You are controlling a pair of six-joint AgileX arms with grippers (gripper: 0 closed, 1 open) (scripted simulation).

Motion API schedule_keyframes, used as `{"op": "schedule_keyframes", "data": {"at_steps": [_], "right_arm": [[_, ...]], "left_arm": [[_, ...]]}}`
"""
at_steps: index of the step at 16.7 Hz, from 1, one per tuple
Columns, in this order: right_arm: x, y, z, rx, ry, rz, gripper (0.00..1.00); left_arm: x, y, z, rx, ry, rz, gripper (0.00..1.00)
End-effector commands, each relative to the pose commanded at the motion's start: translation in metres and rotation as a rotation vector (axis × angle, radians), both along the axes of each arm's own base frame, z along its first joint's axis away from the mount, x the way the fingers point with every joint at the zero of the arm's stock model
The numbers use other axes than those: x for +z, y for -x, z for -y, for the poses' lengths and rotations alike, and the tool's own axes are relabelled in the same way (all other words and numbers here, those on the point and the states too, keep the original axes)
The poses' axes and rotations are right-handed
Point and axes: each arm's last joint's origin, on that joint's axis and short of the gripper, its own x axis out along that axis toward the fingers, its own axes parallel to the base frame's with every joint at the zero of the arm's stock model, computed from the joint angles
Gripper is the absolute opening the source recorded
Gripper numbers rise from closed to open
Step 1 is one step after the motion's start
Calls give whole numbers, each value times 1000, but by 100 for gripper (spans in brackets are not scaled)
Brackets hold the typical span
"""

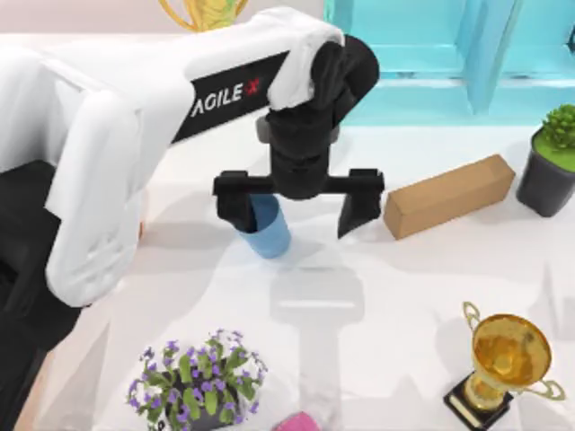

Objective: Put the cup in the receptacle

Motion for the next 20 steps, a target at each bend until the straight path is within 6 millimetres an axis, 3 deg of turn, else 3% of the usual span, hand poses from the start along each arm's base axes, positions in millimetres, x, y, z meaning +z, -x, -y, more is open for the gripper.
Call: {"op": "schedule_keyframes", "data": {"at_steps": [2,15,20], "right_arm": [[0,0,0,0,0,0,100],[0,0,0,0,0,0,100],[0,0,0,0,0,0,100]], "left_arm": [[0,0,0,0,0,0,100],[0,0,0,0,0,0,2],[0,0,0,0,0,0,0]]}}
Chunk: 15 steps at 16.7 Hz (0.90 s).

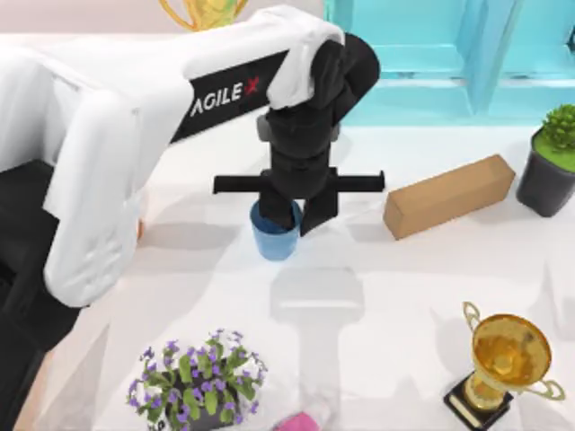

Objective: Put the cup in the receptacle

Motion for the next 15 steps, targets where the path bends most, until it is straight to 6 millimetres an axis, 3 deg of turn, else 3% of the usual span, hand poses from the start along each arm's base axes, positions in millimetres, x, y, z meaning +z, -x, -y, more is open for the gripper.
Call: {"op": "schedule_keyframes", "data": {"at_steps": [5,8,11,13,15], "right_arm": [[0,0,0,0,0,0,100],[0,0,0,0,0,0,100],[0,0,0,0,0,0,100],[0,0,0,0,0,0,100],[0,0,0,0,0,0,100]], "left_arm": [[1,-1,-1,0,1,1,0],[24,-14,-21,-15,26,42,0],[69,-38,-79,-38,41,125,0],[102,-47,-134,-66,29,178,0],[134,-44,-192,-72,6,222,0]]}}
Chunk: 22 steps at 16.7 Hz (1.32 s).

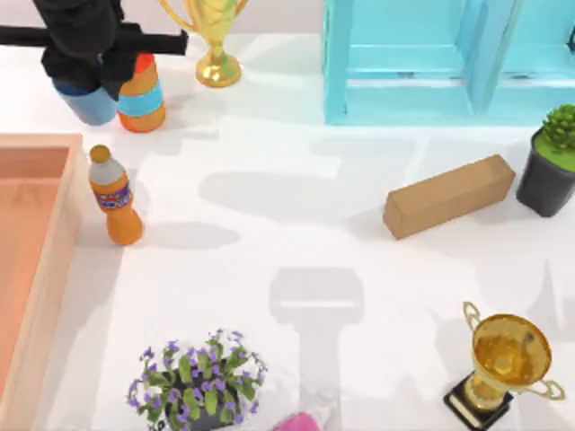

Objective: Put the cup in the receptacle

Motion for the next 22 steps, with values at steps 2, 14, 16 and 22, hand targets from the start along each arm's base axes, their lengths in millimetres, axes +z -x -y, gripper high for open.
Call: {"op": "schedule_keyframes", "data": {"at_steps": [2,14,16,22], "right_arm": [[0,0,0,0,0,0,100],[0,0,0,0,0,0,100],[0,0,0,0,0,0,100],[0,0,0,0,0,0,100]], "left_arm": [[21,15,-55,14,-30,5,0],[8,100,-154,74,-18,-224,0],[8,100,-154,74,-18,-224,0],[-17,98,-157,71,-20,-223,0]]}}
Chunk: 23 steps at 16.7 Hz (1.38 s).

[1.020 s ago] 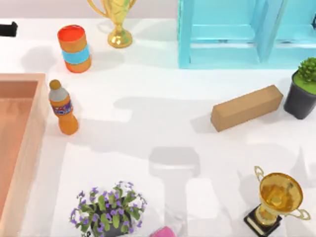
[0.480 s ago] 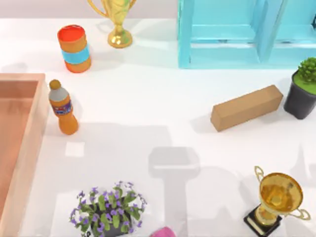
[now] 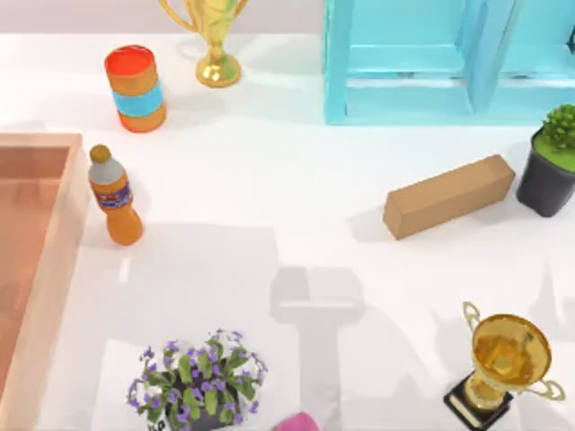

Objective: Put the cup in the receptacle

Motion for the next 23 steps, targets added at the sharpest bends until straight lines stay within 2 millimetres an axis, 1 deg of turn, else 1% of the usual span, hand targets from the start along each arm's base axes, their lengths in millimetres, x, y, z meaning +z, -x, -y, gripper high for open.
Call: {"op": "schedule_keyframes", "data": {"at_steps": [4,6,9,22,23], "right_arm": [[0,0,0,0,0,0,100],[0,0,0,0,0,0,100],[0,0,0,0,0,0,100],[0,0,0,0,0,0,100],[0,0,0,0,0,0,100]], "left_arm": [[-34,2,-5,2,2,-2,0],[-39,3,-6,3,2,-1,0],[-39,3,-6,3,2,-1,0],[-39,3,-6,3,2,-1,98],[-39,3,-6,3,2,-1,100]]}}
